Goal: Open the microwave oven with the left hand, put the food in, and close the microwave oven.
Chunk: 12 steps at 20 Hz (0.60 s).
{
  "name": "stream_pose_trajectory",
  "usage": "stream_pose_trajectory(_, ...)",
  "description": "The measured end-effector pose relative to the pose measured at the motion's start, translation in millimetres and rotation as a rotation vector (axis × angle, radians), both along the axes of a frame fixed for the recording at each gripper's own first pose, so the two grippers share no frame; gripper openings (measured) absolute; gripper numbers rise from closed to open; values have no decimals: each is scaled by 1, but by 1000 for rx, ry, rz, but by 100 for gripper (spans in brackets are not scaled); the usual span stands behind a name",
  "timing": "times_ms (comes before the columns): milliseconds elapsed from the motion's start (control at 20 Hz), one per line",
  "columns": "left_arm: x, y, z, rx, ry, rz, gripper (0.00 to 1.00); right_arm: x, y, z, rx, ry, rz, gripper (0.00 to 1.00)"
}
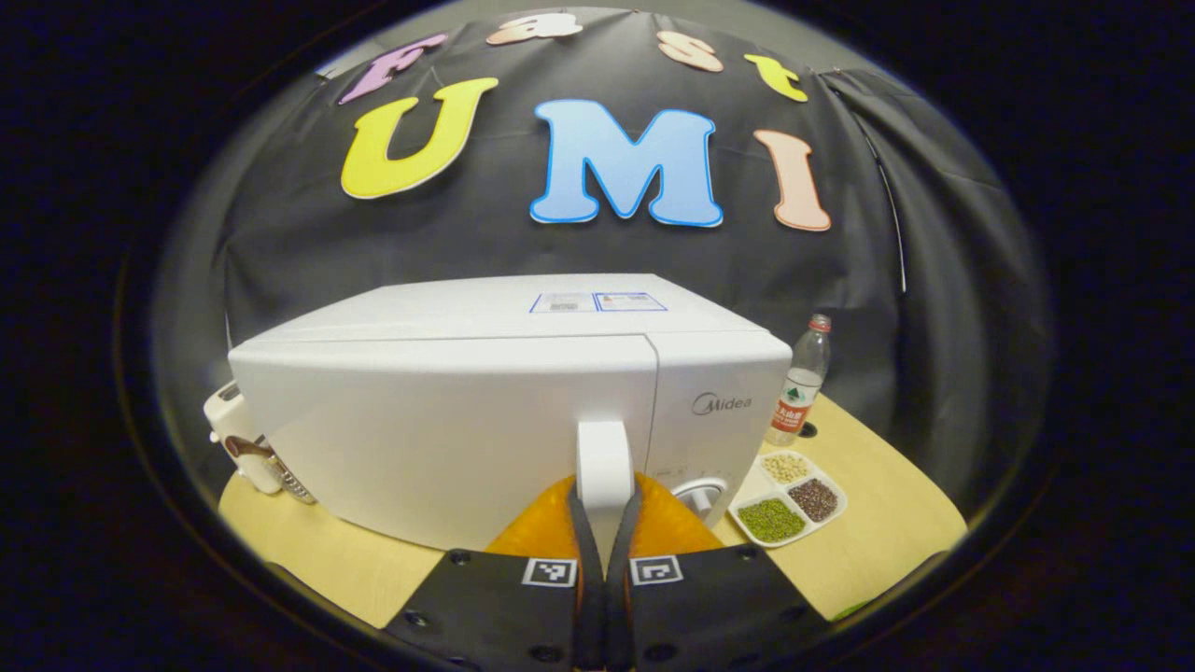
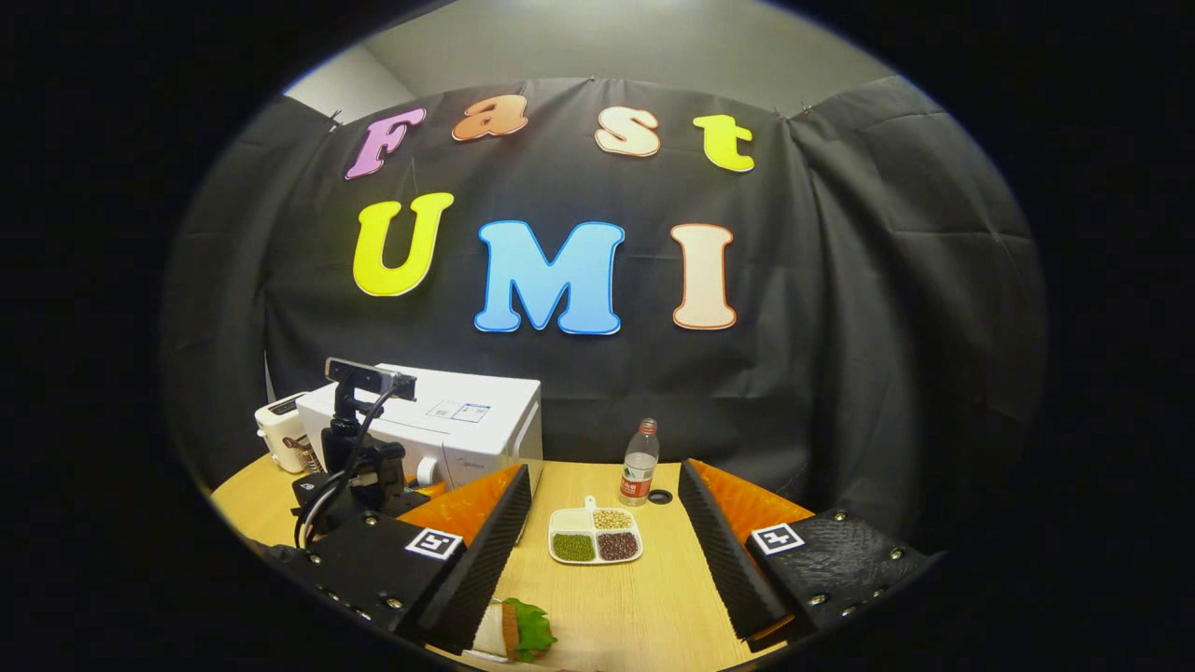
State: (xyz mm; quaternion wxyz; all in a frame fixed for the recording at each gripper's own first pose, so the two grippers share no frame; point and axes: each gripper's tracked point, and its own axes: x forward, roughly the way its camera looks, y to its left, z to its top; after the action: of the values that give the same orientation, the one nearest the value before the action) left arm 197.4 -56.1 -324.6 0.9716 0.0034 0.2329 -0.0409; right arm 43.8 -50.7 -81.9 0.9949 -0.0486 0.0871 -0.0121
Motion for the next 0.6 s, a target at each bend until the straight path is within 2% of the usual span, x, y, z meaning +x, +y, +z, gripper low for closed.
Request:
stream_pose_trajectory(150, -4, -1, 0, -1, 31, -29, 7, -1, 2, 6, 13, -15, 2, 97)
stream_pose_trajectory(600, -142, 44, 14, 10, 125, -65, 7, -17, 23, 14, 44, -45, 25, 97)
